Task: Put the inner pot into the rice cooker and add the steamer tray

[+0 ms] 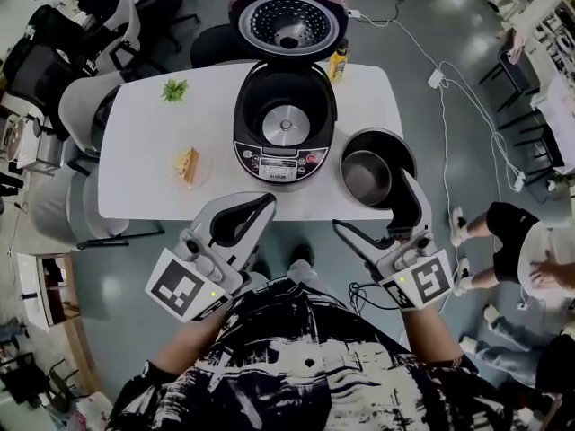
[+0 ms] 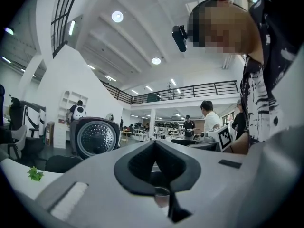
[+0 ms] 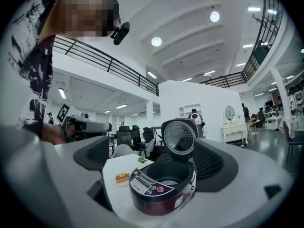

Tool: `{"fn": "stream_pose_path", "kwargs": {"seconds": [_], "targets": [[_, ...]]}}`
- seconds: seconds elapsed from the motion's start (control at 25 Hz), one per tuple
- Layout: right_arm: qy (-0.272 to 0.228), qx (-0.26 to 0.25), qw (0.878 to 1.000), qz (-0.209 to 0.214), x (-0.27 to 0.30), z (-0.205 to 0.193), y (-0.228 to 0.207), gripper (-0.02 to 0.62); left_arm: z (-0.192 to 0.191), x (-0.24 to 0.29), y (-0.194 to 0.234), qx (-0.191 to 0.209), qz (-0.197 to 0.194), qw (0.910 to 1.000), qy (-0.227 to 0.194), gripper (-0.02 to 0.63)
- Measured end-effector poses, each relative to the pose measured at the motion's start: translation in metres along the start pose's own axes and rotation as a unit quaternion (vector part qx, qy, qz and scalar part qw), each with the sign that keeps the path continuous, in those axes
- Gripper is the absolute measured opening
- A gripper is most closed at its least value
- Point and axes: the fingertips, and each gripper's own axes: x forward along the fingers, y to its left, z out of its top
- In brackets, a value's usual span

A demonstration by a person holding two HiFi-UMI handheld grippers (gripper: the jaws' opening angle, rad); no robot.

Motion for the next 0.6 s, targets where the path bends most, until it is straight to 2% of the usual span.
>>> {"fn": "stream_pose_path", "kwargs": {"seconds": [0.2, 0.4, 0.6], "targets": [[0.009, -0.005, 1.0, -0.028, 0.014, -0.009, -0.03, 0.525, -0.001, 0.015, 0.025, -0.001, -0.008, 1.0, 0.004, 0.005], [0.037, -0.001, 0.996, -0.081, 0.013, -0.026, -0.061, 0.525, 0.01, 0.028, 0.04, 0.001, -0.034, 0.9994, -0.003, 0.005], [0.076, -0.014, 0.987, -0.141, -0.001, -0.048, -0.113, 0.525, 0.008, 0.031, 0.051, -0.007, -0.048, 0.9988, -0.004, 0.005]]}}
